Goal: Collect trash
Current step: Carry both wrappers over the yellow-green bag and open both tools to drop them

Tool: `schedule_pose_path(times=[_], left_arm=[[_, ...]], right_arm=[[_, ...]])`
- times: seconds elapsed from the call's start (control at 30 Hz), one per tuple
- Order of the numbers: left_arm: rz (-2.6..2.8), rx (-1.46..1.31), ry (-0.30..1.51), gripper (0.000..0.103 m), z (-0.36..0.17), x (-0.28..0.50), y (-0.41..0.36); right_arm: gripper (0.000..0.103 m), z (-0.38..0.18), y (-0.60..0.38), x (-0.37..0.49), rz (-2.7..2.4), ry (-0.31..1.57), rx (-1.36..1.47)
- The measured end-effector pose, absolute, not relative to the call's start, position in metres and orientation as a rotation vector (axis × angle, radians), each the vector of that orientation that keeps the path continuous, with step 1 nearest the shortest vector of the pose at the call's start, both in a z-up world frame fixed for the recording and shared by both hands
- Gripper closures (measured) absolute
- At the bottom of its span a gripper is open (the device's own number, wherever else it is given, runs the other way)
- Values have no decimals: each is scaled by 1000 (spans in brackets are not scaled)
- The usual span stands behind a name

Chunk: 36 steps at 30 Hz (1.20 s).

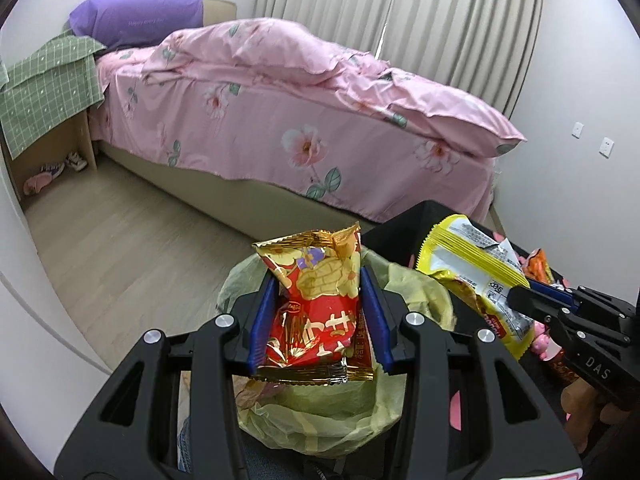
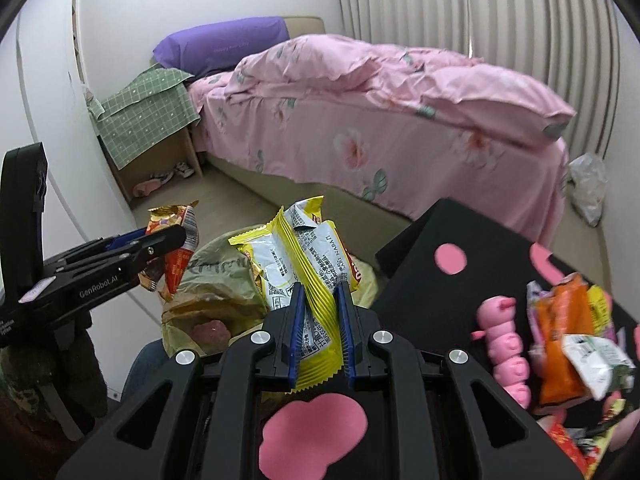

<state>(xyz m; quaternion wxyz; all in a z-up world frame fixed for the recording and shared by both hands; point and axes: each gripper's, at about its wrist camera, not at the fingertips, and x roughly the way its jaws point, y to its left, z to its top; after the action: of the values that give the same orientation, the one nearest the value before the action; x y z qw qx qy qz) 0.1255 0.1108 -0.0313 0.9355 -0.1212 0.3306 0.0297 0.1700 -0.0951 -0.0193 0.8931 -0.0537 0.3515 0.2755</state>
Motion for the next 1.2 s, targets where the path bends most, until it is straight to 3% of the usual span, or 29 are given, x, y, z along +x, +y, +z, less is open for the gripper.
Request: schedule_pose_path(times=[0.83,0.9,1.0,1.07,1.2], left_arm=[[41,-369,785,62,-79,141,127],[11,-422,783,57,-82,140,132],[13,-477,765,41,-82,137,139],[39,-479,746,38,-78,135,142],[79,-481,725,37,-69,130,145]], right_arm=[[83,-62,-68,208,655,802,-101],[79,-61,-69,209,654,795,-95],[76,-63,-72,212,642,803,-73],[65,-64,-75,213,644,813,-53],[65,-62,-81,211,642,815,-34]])
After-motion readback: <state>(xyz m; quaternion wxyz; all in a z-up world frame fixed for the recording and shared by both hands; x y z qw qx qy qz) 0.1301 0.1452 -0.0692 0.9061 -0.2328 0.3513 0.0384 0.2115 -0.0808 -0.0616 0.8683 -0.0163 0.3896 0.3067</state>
